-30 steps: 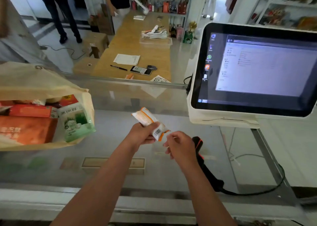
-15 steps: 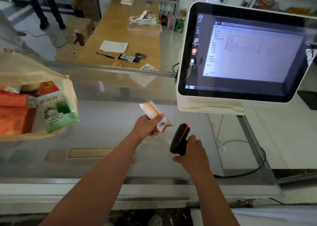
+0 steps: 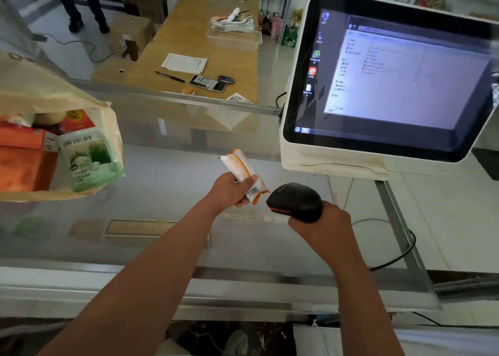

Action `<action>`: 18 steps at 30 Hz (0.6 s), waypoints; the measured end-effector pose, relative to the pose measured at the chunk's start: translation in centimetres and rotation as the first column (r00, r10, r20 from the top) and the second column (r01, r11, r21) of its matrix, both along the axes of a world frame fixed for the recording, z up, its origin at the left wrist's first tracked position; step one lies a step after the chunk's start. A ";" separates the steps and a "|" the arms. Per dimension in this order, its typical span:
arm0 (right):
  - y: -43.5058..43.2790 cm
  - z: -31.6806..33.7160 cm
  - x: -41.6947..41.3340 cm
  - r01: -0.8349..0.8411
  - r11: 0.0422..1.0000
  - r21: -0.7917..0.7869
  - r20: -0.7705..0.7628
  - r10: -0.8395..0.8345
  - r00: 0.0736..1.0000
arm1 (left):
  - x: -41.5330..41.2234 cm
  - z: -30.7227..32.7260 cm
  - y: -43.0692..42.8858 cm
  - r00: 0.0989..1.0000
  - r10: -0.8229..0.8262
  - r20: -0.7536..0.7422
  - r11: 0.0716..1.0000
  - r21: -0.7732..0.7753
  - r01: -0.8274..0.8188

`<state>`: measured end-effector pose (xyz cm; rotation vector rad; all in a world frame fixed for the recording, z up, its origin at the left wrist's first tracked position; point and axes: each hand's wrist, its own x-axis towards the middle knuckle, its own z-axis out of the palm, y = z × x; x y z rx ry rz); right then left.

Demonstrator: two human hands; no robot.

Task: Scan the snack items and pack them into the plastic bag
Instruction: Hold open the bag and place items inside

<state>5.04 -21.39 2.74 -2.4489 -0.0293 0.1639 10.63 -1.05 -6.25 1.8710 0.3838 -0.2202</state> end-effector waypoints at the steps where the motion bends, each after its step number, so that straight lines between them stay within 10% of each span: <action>1: 0.1 0.2 0.0 0.004 0.999 0.037 -0.027 -0.003 1.000 | 0.0 0.0 0.0 1.000 0.011 0.006 1.000 -0.011 -0.010; 18: 0.6 0.9 -0.3 0.000 0.994 0.109 -0.051 0.005 0.999 | -0.1 -0.3 -0.5 0.999 0.048 0.016 0.999 -0.018 -0.048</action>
